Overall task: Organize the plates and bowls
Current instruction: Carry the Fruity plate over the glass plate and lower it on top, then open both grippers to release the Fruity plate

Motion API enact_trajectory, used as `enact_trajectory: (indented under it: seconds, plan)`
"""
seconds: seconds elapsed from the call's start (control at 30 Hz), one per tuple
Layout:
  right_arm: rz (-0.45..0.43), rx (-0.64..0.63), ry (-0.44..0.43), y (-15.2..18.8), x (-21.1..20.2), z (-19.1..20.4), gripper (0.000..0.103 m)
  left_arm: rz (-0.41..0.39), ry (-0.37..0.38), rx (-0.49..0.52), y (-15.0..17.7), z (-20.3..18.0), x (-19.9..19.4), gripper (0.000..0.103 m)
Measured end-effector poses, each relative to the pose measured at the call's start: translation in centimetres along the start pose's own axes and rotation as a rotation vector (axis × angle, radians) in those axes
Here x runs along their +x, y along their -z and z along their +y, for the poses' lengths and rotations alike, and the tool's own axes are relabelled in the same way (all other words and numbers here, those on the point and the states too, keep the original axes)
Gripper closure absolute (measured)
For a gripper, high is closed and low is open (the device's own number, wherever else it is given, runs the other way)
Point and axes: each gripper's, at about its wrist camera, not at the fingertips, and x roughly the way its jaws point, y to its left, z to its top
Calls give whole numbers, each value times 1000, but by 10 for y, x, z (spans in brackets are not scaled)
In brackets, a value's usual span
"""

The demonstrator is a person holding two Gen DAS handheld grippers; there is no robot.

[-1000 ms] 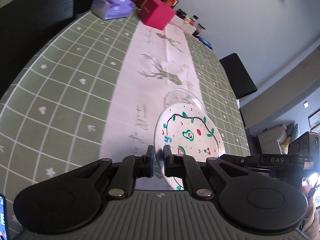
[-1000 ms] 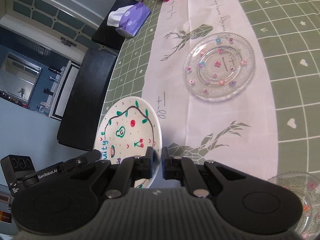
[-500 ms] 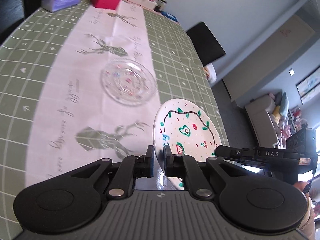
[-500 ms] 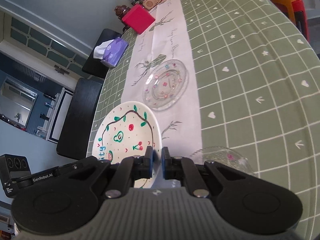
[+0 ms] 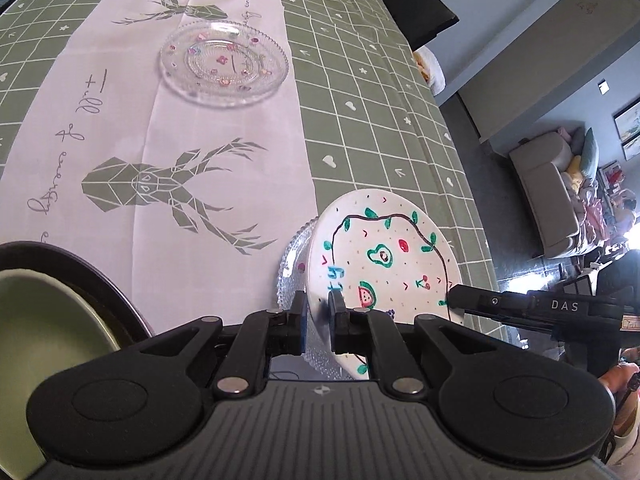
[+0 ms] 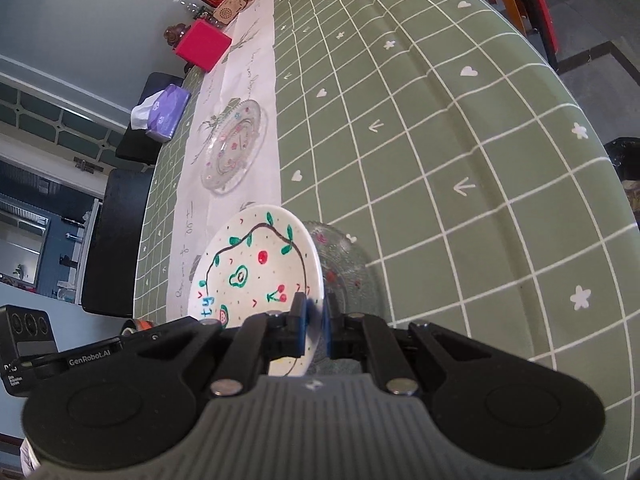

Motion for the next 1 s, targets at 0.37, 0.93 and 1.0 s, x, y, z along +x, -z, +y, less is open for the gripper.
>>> enact_trajectory:
  seconds: [0.37,0.93,1.0]
  plan:
    - [17,-51,77,3,11,-1,96,29,-94,40,7,-13,17,90]
    - [-3,-154,188,6,23,15,96,67,-185,93,8,-22,33,86]
    - [-9,-167,197,7,24,16,96,64,-179,93,8,-22,33,82]
